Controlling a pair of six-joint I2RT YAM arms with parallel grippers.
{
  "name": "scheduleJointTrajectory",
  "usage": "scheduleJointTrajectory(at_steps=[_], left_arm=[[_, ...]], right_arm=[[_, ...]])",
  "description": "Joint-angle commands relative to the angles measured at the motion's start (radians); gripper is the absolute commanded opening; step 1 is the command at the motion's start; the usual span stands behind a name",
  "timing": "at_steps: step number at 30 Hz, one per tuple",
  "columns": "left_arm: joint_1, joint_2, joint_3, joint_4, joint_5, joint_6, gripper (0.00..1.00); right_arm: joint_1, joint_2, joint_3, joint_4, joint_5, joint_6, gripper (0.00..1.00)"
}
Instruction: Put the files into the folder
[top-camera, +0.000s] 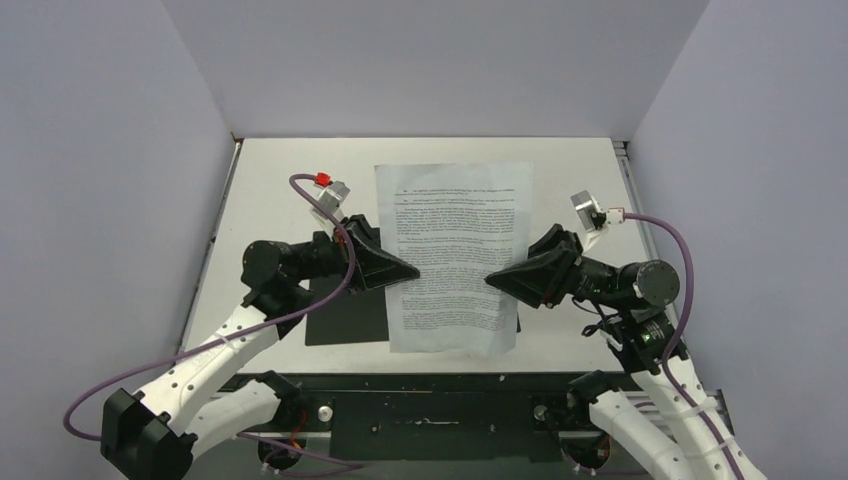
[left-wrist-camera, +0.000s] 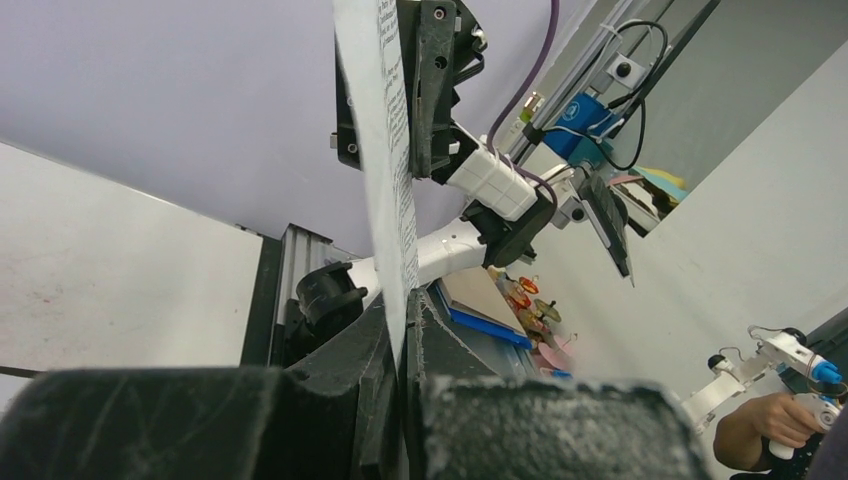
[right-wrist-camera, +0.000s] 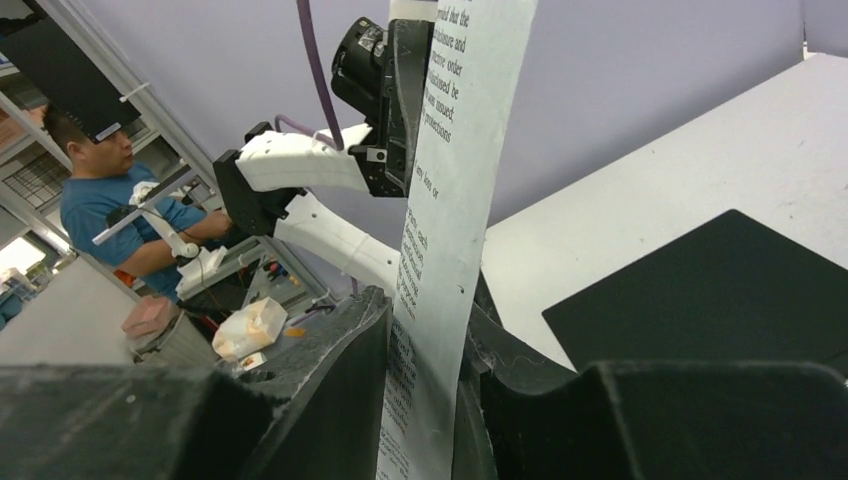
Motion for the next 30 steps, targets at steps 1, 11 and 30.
scheduleJointTrajectory(at_steps=[1,11,30], left_arm=[[-0.003,-0.018,0.053,-0.017,-0.013,0.037,0.00],[-0.006,-0.013,0.053,-0.069,-0.031,0.073,0.00],[0.015,-0.115,0.121,-0.816,-0.464,0.417,0.67]], right_arm=[[0.005,0.014,0.043,-0.007,0.023,-0.034,0.25],[0.005,0.049,0.045,-0.039,0.035,-0.059,0.05],[0.006,0.173,0.165,-0.525,0.344,-0.356,0.05]])
